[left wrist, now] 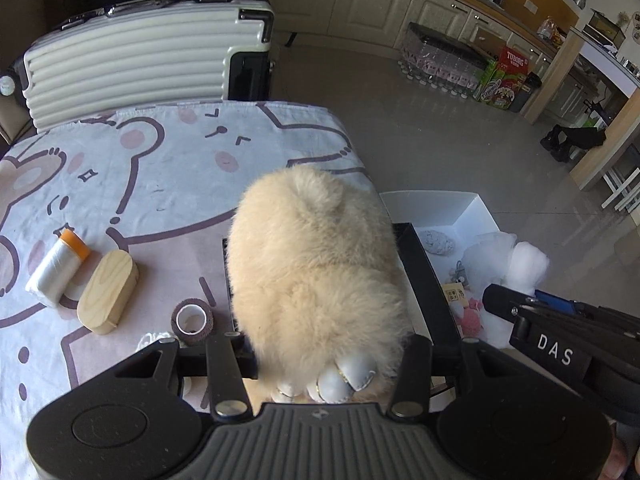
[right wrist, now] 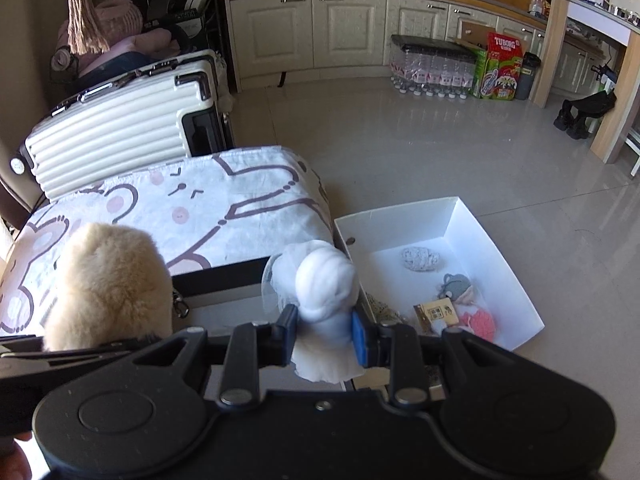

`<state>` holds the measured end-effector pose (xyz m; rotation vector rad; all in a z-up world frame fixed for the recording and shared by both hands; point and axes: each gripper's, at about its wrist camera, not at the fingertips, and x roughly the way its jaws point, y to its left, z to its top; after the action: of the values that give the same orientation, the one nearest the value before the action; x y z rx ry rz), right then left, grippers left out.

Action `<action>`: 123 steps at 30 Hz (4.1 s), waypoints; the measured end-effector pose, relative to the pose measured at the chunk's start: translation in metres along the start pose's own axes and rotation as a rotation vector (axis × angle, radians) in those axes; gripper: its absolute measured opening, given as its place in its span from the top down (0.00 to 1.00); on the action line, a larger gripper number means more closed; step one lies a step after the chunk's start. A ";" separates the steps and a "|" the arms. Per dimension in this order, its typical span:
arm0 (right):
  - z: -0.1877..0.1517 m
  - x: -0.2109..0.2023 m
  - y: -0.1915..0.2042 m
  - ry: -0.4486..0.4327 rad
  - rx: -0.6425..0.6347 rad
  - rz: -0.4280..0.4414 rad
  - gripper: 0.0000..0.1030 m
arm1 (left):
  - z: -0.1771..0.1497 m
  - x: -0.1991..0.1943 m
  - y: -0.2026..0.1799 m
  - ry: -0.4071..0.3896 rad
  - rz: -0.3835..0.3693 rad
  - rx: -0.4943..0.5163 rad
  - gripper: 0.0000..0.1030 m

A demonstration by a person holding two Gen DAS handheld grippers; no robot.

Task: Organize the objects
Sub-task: 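Lift the bunny with the left tool while the right tool carries the cotton toward the black box, then lower the bunny into the black box and open the left tool while the right tool releases the cotton inside, then raise both tools out of the black box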

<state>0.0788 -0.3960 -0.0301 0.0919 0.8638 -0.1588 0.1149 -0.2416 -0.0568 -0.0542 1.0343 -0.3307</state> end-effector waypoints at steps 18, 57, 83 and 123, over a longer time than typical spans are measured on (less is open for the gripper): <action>-0.009 0.045 0.011 0.149 -0.063 0.037 0.72 | 0.006 0.069 0.017 0.126 0.035 -0.078 0.53; -0.018 0.082 0.015 0.285 0.013 0.056 0.71 | 0.016 0.041 0.012 0.022 0.102 0.092 0.21; -0.023 0.111 0.055 0.387 -0.094 0.111 0.71 | 0.022 0.043 0.059 0.053 0.082 0.000 0.21; -0.007 0.020 0.007 0.157 0.062 0.044 0.53 | -0.001 0.004 0.038 0.044 0.099 0.047 0.21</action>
<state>0.0879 -0.3899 -0.0495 0.1832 1.0132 -0.1380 0.1253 -0.2064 -0.0676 0.0463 1.0682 -0.2674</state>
